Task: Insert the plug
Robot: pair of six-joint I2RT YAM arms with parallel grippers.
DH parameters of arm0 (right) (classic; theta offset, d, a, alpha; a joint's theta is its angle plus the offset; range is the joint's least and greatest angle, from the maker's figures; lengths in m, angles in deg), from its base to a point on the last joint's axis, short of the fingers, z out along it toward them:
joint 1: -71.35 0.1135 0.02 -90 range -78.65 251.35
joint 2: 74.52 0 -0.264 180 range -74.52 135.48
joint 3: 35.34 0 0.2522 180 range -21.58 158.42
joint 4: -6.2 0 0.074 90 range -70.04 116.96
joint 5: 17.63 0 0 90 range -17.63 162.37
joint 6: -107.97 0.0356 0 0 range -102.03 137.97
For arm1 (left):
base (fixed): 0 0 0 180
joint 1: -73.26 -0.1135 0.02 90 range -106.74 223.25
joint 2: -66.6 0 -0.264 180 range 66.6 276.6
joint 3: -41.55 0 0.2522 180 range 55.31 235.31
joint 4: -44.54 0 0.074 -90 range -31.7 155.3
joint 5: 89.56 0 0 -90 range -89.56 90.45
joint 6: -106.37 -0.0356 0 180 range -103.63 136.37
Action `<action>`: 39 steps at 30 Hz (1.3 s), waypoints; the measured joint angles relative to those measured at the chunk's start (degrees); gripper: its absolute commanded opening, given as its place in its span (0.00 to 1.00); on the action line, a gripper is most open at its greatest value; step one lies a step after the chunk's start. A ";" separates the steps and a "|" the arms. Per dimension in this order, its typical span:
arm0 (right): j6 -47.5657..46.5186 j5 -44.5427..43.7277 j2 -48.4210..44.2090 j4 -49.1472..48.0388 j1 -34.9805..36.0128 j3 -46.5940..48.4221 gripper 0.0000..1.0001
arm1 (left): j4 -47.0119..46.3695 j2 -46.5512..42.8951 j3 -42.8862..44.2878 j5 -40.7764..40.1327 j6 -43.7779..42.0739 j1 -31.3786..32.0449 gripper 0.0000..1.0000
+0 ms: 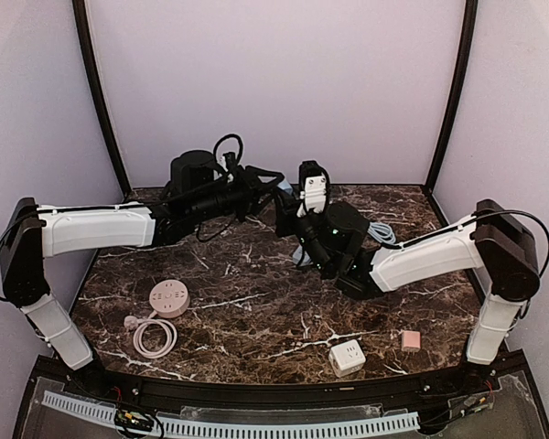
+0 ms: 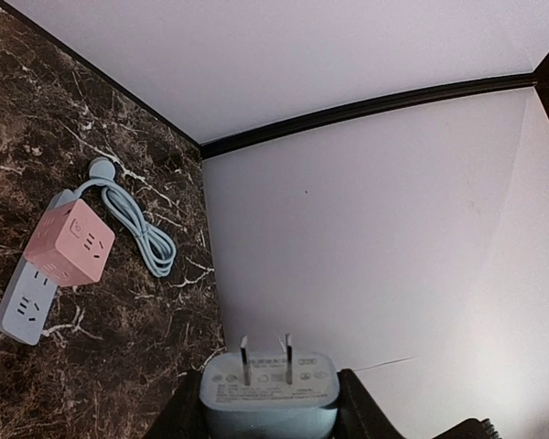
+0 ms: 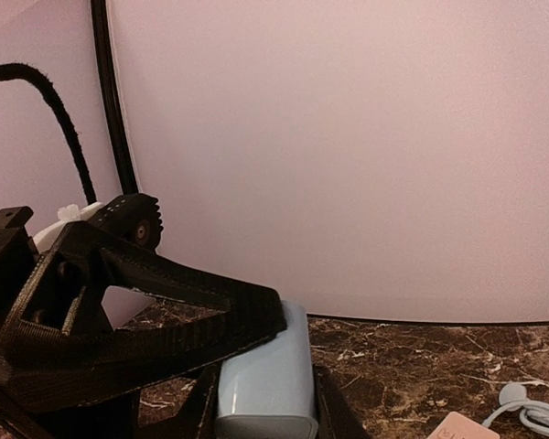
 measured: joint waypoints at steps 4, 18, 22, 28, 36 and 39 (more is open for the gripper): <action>0.33 0.35 0.26 0.55 -0.09 0.28 0.00 | 0.46 0.00 0.00 -0.13 -0.07 -0.15 0.03; 1.90 0.90 -0.98 3.63 -0.20 -1.36 0.00 | 1.81 0.00 0.11 -0.50 -2.10 -0.13 0.98; 2.08 0.63 -4.24 5.27 -0.44 -4.66 0.00 | 2.67 0.00 0.17 -1.36 -4.04 -0.13 0.99; 2.51 -0.83 -10.49 6.71 -1.53 -9.55 0.00 | 5.03 0.00 0.46 -3.19 -8.57 -0.13 0.99; 4.61 -3.63 -22.43 13.75 -3.80 -16.70 0.00 | 8.11 -1.55 -1.44 -8.35 -20.65 -0.13 0.95; 5.88 -4.46 -27.80 16.72 -4.11 -18.88 0.00 | 9.42 -3.85 -4.24 -9.92 -28.22 -0.13 0.95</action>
